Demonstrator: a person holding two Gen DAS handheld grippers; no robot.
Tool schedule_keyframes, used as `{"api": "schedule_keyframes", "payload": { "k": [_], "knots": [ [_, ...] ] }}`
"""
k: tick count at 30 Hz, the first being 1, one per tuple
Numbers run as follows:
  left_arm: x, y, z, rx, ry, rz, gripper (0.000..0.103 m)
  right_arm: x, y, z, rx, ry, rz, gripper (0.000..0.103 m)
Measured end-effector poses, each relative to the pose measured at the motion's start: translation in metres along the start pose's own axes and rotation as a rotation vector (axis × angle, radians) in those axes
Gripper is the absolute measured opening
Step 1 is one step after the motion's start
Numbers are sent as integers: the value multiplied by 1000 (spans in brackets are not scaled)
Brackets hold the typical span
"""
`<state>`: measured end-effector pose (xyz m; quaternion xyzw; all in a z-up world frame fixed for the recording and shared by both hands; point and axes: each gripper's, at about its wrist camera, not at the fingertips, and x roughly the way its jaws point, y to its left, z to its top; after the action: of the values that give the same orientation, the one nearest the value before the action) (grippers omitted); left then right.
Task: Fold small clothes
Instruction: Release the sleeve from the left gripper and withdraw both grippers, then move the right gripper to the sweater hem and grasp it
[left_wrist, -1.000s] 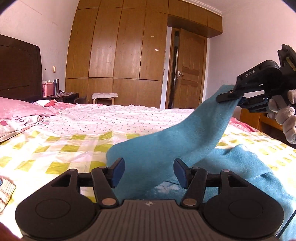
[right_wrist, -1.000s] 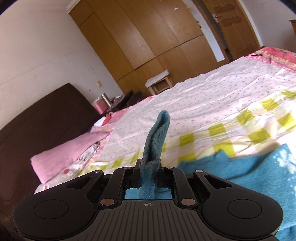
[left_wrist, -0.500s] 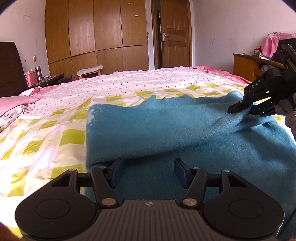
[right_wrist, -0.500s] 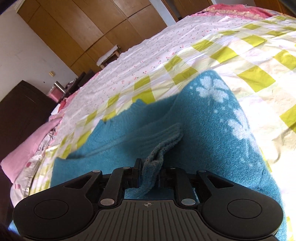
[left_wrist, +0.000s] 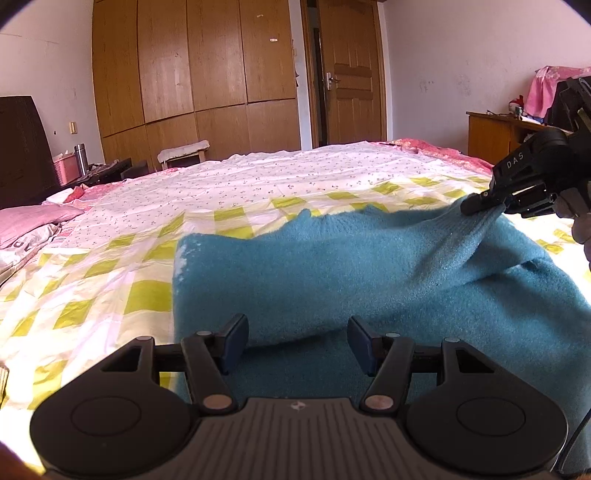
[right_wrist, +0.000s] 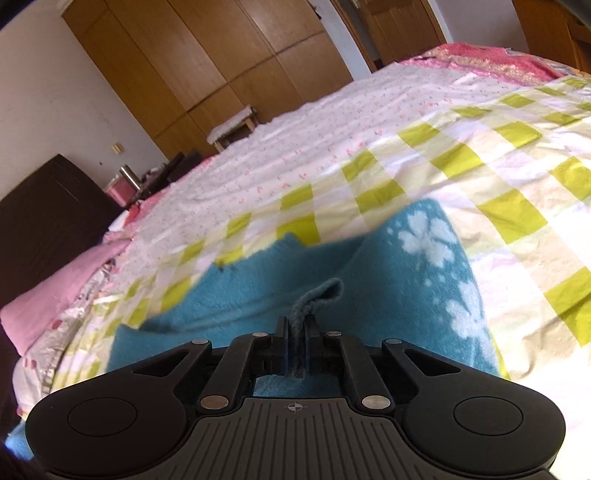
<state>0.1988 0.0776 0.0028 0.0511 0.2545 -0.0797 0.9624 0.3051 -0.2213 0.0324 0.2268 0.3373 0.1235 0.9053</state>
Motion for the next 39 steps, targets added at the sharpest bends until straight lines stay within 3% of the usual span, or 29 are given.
{"api": "schedule_keyframes", "payload": {
  "k": [2,4,8,11,14,17,20,23,26,31,39],
  "knots": [
    [-2,0,4,-8,-16,0,64,-10,3,7,13,-60,47,8],
    [1,-1,4,-4,-12,6,64,-9,4,10,-2,-88,11,9],
    [11,-3,-4,6,50,11,64,20,0,-3,-116,37,-158,14],
    [9,-2,-11,10,76,17,64,14,-4,-12,-128,19,-182,16],
    [-3,0,-15,12,79,21,64,-6,-4,-11,-118,-24,-167,16],
    [-16,2,-19,10,80,25,64,-24,8,-19,-188,-42,-114,16],
    [-24,3,-25,-15,100,18,64,-21,18,-33,-260,6,-92,16],
    [-24,3,-35,-31,150,30,64,0,18,-43,-277,97,-158,16],
    [-27,6,-40,-66,173,31,64,0,18,-44,-256,103,-167,16],
    [-51,7,-40,-73,157,23,64,-39,24,-52,-320,88,-145,16],
    [-90,1,-57,-92,165,7,64,-106,16,-93,-319,164,-84,17]
  ]
}}
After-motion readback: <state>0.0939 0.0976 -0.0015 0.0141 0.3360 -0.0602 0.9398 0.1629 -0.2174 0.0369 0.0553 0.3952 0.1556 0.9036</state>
